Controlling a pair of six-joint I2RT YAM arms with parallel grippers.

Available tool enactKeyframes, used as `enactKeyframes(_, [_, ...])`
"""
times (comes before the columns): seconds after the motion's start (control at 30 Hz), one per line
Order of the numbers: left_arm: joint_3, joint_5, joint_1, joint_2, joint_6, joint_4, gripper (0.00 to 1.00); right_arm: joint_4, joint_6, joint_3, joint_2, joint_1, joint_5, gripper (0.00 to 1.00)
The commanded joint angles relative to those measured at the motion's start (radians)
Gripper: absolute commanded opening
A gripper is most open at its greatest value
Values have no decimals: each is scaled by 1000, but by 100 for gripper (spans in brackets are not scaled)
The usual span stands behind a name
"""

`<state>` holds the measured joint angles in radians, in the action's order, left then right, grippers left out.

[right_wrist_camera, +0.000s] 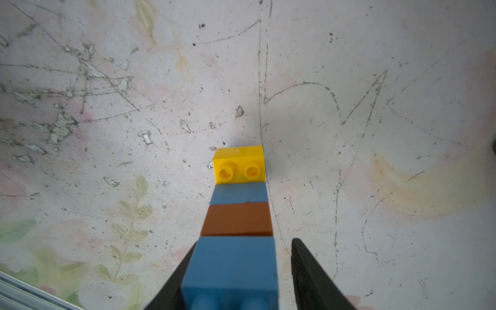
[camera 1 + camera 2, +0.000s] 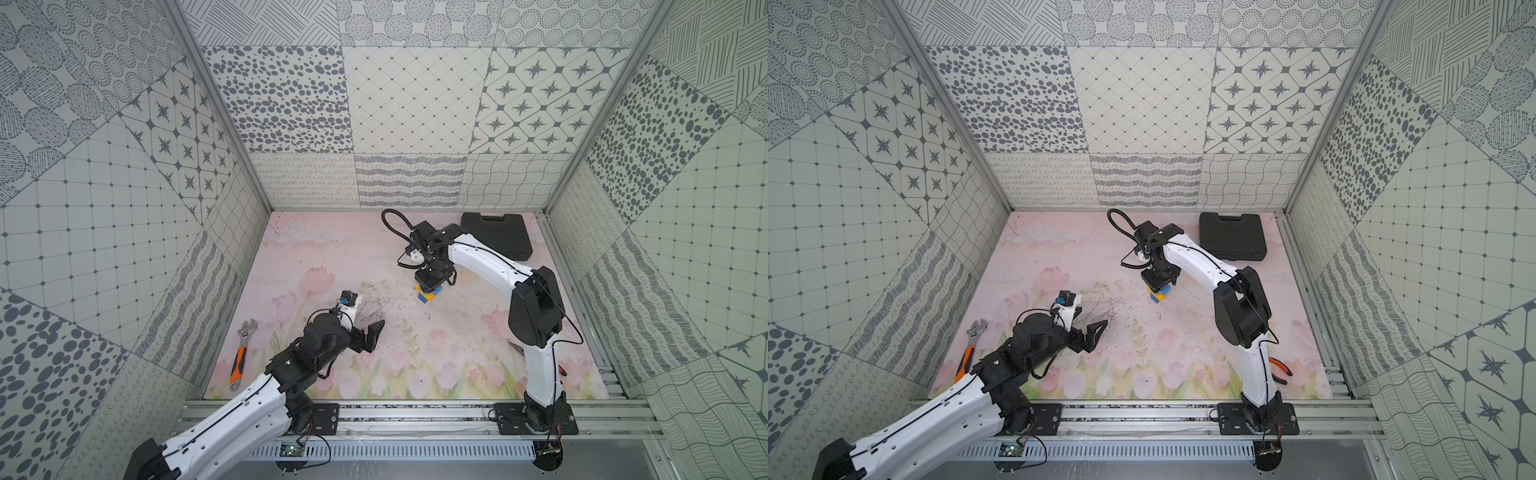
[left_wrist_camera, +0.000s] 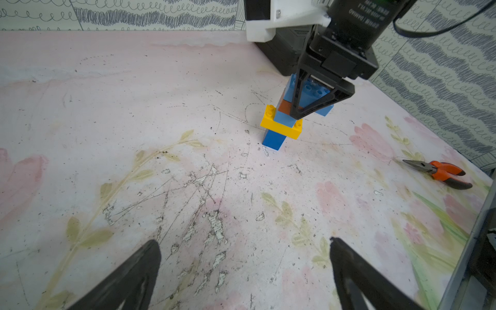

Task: Assemble the letter f with lego
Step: Adjust the lego brick at the center of the board.

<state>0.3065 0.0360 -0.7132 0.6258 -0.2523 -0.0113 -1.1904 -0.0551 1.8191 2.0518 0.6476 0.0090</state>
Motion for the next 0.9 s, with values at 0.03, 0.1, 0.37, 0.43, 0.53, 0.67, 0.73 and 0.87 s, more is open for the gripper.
enactKeyframes(0.03, [16,-11,2,2,5,9,99,28,8,14,-45,-6,-11,55])
enactKeyframes(0.1, [16,-12,2,1,6,10,99,21,7,24,-40,-8,-11,54])
enactKeyframes(0.37, [14,-9,1,-11,4,4,99,5,-3,34,-27,-9,-21,44])
enactKeyframes(0.43, [11,-9,1,-12,4,3,99,-1,-10,35,-21,-10,-28,42])
enactKeyframes(0.53, [11,-8,1,-14,3,2,99,0,-23,37,-27,-20,-60,41])
enactKeyframes(0.67, [16,-12,1,-17,2,-3,99,-3,-49,66,-29,-50,-126,39])
enactKeyframes(0.73, [20,-13,1,-17,1,-8,99,-21,-75,89,-20,-64,-173,38])
enactKeyframes(0.87, [25,-15,1,-26,2,-15,99,-57,-127,132,4,-77,-250,38])
